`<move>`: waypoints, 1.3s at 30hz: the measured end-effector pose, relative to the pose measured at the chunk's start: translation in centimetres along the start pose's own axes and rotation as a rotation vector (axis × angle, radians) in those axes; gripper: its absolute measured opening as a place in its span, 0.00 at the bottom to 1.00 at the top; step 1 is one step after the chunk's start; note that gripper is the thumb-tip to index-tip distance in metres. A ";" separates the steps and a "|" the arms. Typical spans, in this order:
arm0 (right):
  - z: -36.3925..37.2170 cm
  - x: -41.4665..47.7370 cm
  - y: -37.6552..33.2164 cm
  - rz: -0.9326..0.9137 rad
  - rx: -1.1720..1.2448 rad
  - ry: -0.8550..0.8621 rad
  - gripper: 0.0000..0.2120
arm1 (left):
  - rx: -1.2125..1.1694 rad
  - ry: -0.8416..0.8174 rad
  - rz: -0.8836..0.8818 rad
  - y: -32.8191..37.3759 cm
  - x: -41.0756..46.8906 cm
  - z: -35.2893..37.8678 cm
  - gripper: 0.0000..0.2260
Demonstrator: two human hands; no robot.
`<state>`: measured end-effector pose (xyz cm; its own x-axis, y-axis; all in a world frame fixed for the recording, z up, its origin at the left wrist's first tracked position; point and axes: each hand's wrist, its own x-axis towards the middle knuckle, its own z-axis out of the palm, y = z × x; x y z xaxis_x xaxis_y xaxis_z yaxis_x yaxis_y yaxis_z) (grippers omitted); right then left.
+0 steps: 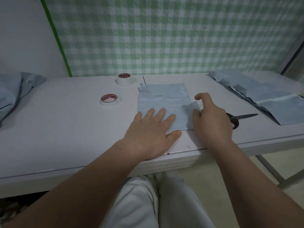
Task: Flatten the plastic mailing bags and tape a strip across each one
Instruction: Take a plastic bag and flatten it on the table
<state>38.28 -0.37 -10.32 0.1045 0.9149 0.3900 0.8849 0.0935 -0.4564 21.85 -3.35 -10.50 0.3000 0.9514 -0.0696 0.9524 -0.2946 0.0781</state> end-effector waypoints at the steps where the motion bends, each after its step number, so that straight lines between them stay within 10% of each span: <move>1: 0.0 0.0 0.0 -0.001 -0.010 -0.001 0.16 | 0.000 -0.003 -0.004 0.1 0.0 0.0 0.27; 39: 0.4 0.1 -0.1 0.075 -0.110 -0.017 0.12 | -0.076 0.079 -0.148 -0.7 -0.5 0.6 0.23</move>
<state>38.04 -0.11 -10.59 0.1657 0.9243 0.3438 0.9192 -0.0184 -0.3934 21.04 -3.67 -11.11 0.1491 0.9888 -0.0082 0.9782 -0.1463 0.1475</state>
